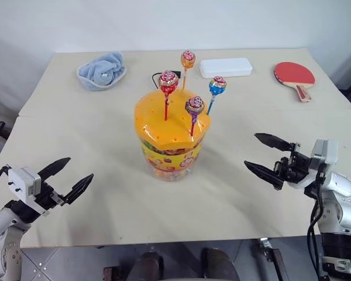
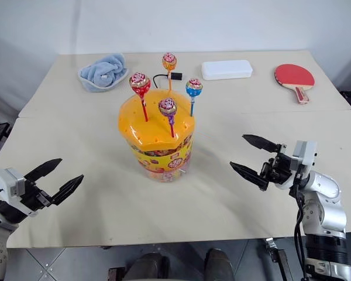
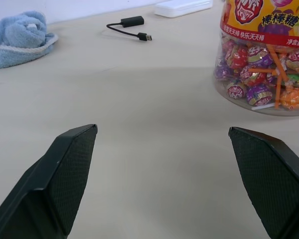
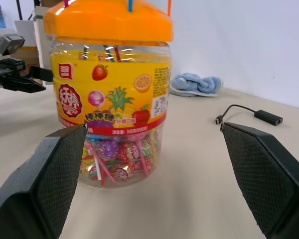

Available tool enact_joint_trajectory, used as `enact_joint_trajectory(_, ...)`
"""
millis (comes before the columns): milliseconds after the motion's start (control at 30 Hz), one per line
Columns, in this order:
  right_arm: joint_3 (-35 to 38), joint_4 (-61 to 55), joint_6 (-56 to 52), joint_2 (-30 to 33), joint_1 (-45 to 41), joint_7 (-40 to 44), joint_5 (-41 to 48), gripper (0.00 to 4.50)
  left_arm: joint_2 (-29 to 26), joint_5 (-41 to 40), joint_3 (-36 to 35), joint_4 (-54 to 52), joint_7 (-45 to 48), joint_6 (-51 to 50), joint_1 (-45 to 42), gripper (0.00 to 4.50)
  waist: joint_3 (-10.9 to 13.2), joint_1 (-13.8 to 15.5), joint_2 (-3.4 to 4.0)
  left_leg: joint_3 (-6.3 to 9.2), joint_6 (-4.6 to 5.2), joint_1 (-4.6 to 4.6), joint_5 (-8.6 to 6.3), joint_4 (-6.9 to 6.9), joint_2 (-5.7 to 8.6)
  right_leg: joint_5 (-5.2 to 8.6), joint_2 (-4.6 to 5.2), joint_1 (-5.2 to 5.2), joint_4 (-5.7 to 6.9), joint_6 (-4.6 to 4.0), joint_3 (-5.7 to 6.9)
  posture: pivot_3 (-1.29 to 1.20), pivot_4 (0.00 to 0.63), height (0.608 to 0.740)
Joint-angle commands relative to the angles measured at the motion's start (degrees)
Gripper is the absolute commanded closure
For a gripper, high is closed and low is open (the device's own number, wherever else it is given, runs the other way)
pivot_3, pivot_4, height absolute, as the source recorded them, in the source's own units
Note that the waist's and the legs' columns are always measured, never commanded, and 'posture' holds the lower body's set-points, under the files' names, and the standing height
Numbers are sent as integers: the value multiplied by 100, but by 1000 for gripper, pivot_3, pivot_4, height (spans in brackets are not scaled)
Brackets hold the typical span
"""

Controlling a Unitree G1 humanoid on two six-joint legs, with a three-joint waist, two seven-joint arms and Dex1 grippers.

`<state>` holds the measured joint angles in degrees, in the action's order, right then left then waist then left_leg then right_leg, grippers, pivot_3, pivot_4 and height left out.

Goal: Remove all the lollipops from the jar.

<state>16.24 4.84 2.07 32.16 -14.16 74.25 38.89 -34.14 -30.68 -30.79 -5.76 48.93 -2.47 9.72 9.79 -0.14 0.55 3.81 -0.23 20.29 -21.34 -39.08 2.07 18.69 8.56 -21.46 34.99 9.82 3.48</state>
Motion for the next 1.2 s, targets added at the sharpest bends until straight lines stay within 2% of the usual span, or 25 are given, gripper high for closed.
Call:
enact_joint_trajectory(33, 21, -29, 87, 16, -113, -21, -55, 0, -126, 74, -2, -67, 3, 51, -1, 11, 0, 1, 0, 0, 0, 0, 0, 0, 0, 0, 0, 0, 0, 0, 0, 0, 150, 740)
enact_joint_trajectory(133, 6, -143, -378, 132, -160, -464, -123, 0, -50, -537, -116, -266, -36, -367, -207, 11, 0, 14, 0, 1, 0, 0, 0, -1, 0, 0, 1, 1, 2, 0, 0, 0, 150, 740)
enact_joint_trajectory(233, 316, -692, -900, 158, -143, -812, 434, 0, -263, -1859, -364, -821, 209, -1151, -463, 11, 1, 13, 1, 11, 0, 4, 0, -4, -2, 0, 3, -1, 5, 0, 2, 0, 150, 740)
enact_joint_trajectory(300, 532, -1138, -1311, 270, 19, -974, 844, 0, -490, -2538, -522, -1065, 190, -1650, -675, 11, 1, 13, 1, 16, 0, 10, 0, -5, -4, 0, 4, -6, 6, -1, 4, 0, 150, 740)
enact_joint_trajectory(467, 1246, -1959, -2055, 591, 465, -1369, 1775, 0, -1304, -3357, -680, -1397, 247, -2491, -1201, 11, 1, 17, 2, 25, 0, 12, 0, -3, -1, -1, 5, -3, 4, -4, 5, 0, 150, 740)
enact_joint_trajectory(567, 1232, -2081, -2111, 760, 701, -1150, 1678, 0, -1501, -3264, -506, -1500, 415, -2571, -1330, 11, 2, 3, 4, 21, 1, 10, 0, -1, 3, -1, 4, 1, -1, -4, 2, 0, 150, 740)
enact_joint_trajectory(667, 1157, -1969, -1902, 738, 687, -960, 1503, 0, -1441, -3101, -251, -1525, 391, -2527, -1597, 11, 4, -11, 9, 10, 0, 9, 0, 0, 6, -1, -4, -1, -2, -4, 3, 0, 150, 740)
enact_joint_trajectory(867, 1385, -1626, -1492, 870, 803, -214, 1350, 0, -960, -3149, 1180, -1757, -122, -2847, -3308, 11, 10, 138, 2, 22, 8, 10, 4, -11, 14, -3, 6, 5, 4, -1, 1, 0, 150, 740)
enact_joint_trajectory(1067, 1521, -2233, -1636, 786, 942, -335, 1776, 0, -559, -2816, 2392, -1527, -163, -3414, -4595, 11, 10, 125, 1, 13, 7, 12, 5, -6, 29, -6, -4, 0, 1, 3, 4, 0, 150, 740)
enact_joint_trajectory(1200, 1592, -2796, -1665, 629, 1071, -606, 2116, 0, -376, -2469, 2789, -1159, -205, -3629, -5061, 11, 10, 89, 1, 11, 6, 11, 6, -6, 28, -6, -8, -1, 6, 4, 3, 0, 150, 740)
